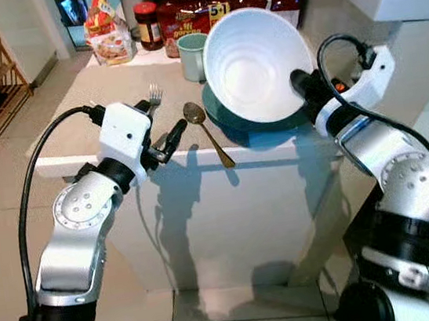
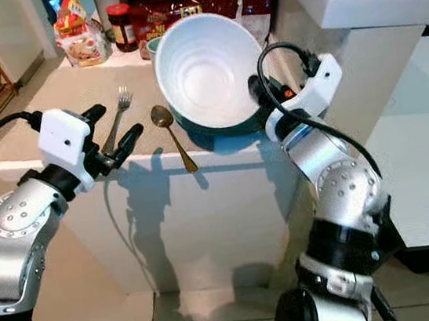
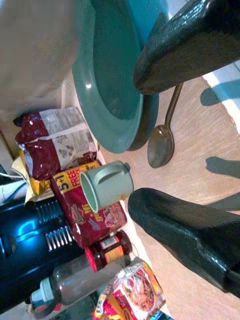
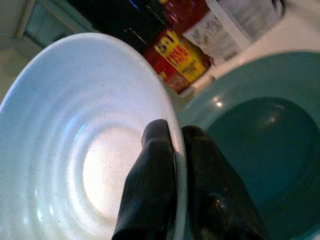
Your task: Setting the table
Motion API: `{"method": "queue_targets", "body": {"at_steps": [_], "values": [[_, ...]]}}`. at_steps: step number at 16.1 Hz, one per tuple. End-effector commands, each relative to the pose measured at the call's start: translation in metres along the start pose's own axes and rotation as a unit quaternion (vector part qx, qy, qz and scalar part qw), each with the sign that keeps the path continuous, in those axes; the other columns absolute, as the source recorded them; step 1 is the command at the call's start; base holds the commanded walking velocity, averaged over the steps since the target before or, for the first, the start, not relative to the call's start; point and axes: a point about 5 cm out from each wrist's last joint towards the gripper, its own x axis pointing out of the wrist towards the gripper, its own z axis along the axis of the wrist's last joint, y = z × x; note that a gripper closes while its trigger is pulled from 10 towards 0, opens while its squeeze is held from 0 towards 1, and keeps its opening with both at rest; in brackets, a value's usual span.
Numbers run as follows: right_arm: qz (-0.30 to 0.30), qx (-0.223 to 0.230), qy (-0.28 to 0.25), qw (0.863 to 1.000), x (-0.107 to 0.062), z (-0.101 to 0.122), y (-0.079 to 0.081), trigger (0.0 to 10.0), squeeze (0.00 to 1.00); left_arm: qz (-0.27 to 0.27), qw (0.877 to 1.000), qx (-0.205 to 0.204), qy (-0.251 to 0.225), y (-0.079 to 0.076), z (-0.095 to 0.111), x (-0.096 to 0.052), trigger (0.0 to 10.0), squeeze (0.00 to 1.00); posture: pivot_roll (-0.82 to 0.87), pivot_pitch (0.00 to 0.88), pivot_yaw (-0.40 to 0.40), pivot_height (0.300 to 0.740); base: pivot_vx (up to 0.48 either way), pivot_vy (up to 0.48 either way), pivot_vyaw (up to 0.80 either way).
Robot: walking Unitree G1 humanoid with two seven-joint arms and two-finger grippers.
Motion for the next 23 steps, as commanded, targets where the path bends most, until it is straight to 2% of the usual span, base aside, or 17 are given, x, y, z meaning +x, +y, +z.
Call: {"method": "queue_targets", "body": {"at_steps": [1,6,13,16,18,19,20,21,22,23], "values": [[0.038,-0.013,-0.011,0.999,-0.004,0.004,0.013,10.0,0.00,0.000,1.000,0.000,-0.004,-0.002,0.003,-0.001,10.0,0.00,0.14,0.000,-0.013,0.740,0.000,0.000,0.00],[0.021,-0.032,-0.013,0.999,-0.013,0.002,0.008,10.0,0.00,-0.001,1.000,-0.001,-0.005,-0.004,0.003,-0.002,10.0,0.00,0.14,0.000,-0.012,0.740,0.000,0.000,0.00],[0.011,-0.043,-0.017,0.999,-0.017,0.002,0.006,10.0,0.00,-0.005,1.000,0.001,-0.004,-0.005,0.002,-0.001,10.0,0.00,0.14,0.000,-0.004,0.740,-0.267,0.000,0.00],[0.007,-0.043,-0.024,0.999,-0.020,0.004,0.004,10.0,0.00,-0.012,1.000,0.001,0.001,-0.008,0.000,-0.001,10.0,0.00,0.13,0.000,-0.001,0.740,0.000,0.000,0.00],[0.008,-0.067,-0.033,0.997,-0.024,0.005,0.004,10.0,0.00,0.000,1.000,0.009,0.016,-0.007,-0.005,0.000,10.0,0.00,0.13,0.000,0.002,0.740,0.000,0.000,0.00],[0.006,-0.090,-0.032,0.995,-0.026,0.005,0.003,10.0,0.00,0.009,1.000,0.004,0.020,-0.006,-0.007,0.000,10.0,0.00,0.13,0.000,0.004,0.740,0.000,0.000,0.00],[0.004,-0.195,-0.038,0.980,-0.031,0.004,-0.001,10.0,0.00,0.041,0.999,-0.020,0.028,-0.006,-0.015,0.001,10.0,0.00,0.13,0.001,0.009,0.740,0.000,-0.307,0.00],[-0.005,-0.241,-0.046,0.969,-0.033,0.003,-0.007,10.0,0.00,0.054,0.997,-0.041,0.030,-0.007,-0.018,0.002,10.0,0.00,0.13,0.001,0.009,0.740,0.000,-0.428,0.00],[-0.036,-0.295,-0.042,0.954,-0.037,-0.006,-0.021,10.0,0.00,0.066,0.995,-0.068,0.034,-0.011,-0.022,0.003,10.0,0.00,0.12,0.004,0.014,0.740,0.000,-0.480,0.00],[-0.052,-0.304,-0.037,0.951,-0.038,-0.009,-0.027,10.0,0.00,0.067,0.994,-0.075,0.036,-0.013,-0.024,0.003,10.0,0.00,0.11,0.010,0.019,0.740,0.000,-0.480,0.00]]}}
